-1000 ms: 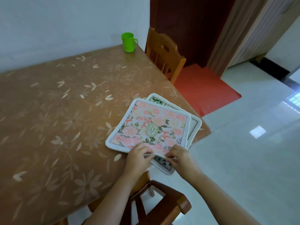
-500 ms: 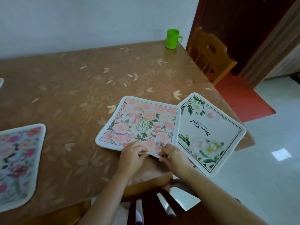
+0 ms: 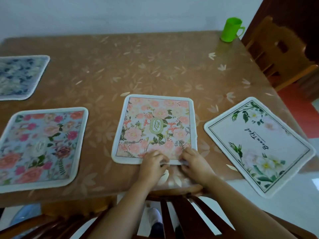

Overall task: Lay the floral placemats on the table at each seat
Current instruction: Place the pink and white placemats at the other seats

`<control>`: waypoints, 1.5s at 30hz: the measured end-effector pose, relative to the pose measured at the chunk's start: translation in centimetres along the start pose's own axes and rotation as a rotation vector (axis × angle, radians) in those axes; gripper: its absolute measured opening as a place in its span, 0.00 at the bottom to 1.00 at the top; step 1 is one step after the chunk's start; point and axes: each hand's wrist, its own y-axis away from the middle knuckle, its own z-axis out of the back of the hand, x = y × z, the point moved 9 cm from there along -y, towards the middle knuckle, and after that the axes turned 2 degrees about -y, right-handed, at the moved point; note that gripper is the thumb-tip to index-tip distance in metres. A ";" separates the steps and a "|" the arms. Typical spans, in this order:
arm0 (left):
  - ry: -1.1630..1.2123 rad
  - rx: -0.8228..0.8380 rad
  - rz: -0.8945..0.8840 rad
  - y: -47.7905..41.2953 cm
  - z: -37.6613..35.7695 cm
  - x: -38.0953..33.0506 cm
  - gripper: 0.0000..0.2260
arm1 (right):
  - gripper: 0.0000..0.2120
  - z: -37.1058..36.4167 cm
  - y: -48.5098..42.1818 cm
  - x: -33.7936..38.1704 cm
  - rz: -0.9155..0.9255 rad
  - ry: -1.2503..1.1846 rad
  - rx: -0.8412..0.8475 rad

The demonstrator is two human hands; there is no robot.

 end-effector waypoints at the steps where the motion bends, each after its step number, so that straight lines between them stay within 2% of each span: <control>1: -0.032 0.015 -0.017 0.2 0.0 0.2 0.04 | 0.06 -0.1 0.1 -0.1 -0.005 -0.005 -0.004; 7: -0.219 0.014 -0.101 1.3 2.5 2.1 0.08 | 0.05 0.0 0.3 -0.7 -0.061 -0.051 -0.039; 15: -0.198 0.029 -0.087 2.4 3.1 3.0 0.09 | 0.05 1.8 2.7 -4.7 -0.190 -0.005 -0.024; 20: -0.197 0.073 -0.154 3.2 1.1 0.9 0.08 | 0.06 2.9 4.5 -6.1 -0.213 0.009 -0.037; 25: -0.146 0.048 -0.120 4.0 1.0 1.2 0.07 | 0.05 2.2 5.9 -6.6 -0.203 0.045 -0.042; 29: -0.119 0.055 -0.091 4.3 1.0 1.7 0.06 | 0.11 1.6 6.1 -6.5 -0.209 0.073 -0.027; 40: -0.104 0.058 -0.068 5.2 1.2 2.0 0.05 | 0.05 0.6 6.2 -6.2 -0.208 0.056 -0.010; 45: -0.095 0.054 -0.047 5.3 1.2 2.1 0.05 | 0.04 1.0 6.6 -6.0 -0.194 0.015 -0.064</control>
